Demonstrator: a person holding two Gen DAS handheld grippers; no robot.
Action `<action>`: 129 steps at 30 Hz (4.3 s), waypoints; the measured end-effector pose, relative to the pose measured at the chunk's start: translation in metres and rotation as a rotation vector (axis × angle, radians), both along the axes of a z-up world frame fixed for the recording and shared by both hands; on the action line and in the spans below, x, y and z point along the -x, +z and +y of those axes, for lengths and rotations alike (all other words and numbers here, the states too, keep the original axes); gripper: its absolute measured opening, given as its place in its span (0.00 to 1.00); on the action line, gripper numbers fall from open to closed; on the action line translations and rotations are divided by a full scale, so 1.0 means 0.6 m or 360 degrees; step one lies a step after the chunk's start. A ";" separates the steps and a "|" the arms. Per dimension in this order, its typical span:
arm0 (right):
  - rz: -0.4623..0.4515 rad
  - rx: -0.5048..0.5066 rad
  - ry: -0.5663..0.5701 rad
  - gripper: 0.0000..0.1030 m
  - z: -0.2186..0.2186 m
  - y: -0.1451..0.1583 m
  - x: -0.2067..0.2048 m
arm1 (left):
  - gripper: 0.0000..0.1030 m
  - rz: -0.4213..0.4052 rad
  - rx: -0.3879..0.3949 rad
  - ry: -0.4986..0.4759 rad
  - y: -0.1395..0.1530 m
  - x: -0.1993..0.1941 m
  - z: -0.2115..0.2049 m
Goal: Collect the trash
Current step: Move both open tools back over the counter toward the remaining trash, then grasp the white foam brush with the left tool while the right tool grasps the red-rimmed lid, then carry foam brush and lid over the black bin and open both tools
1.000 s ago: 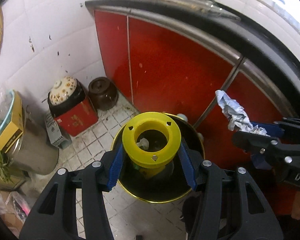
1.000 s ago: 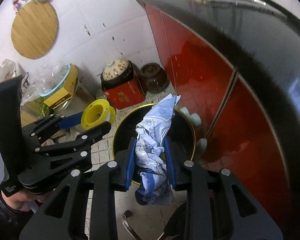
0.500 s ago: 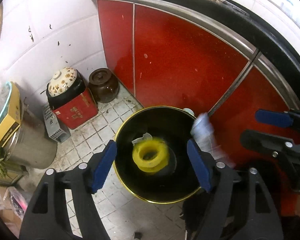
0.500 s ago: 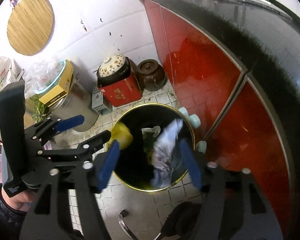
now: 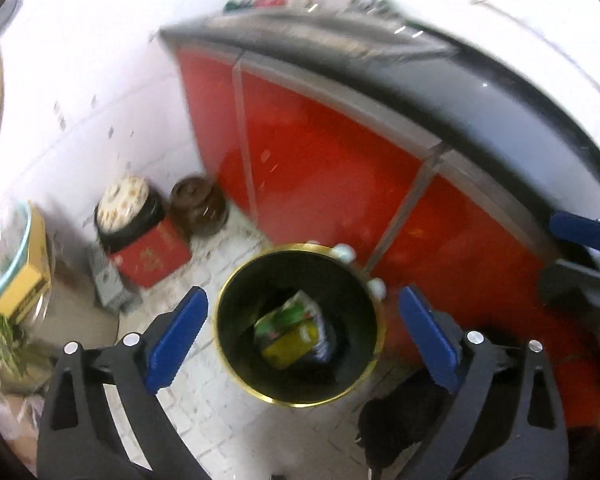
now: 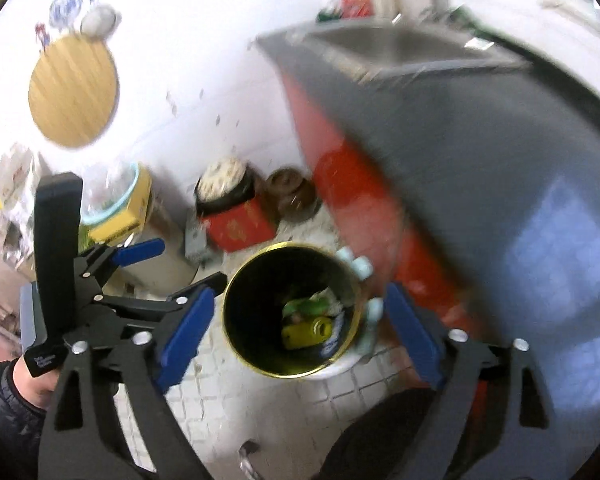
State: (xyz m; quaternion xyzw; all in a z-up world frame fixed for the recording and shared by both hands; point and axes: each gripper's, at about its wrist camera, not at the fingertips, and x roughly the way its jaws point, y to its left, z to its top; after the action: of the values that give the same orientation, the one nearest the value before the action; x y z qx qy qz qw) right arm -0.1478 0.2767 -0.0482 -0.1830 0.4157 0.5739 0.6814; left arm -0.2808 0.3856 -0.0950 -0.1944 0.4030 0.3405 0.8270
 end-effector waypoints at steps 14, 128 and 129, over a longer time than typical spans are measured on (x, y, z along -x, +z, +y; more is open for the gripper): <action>-0.0340 -0.0069 -0.1145 0.93 -0.551 0.167 -0.236 | 0.94 -0.0253 -0.0003 -0.0831 0.138 -0.309 -0.343; -0.0160 -0.0074 -0.0478 0.48 -0.230 0.090 -0.160 | 0.46 -0.0026 -0.0256 -0.0421 0.141 -0.213 -0.215; -0.0147 -0.0065 -0.0393 0.48 -0.193 0.082 -0.136 | 0.46 -0.0017 -0.0255 -0.0369 0.136 -0.193 -0.196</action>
State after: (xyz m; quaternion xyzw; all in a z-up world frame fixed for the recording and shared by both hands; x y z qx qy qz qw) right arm -0.0660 0.1608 0.0009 -0.1427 0.3915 0.4850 0.7689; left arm -0.1652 0.2681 -0.0134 -0.0815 0.3898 0.2727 0.8758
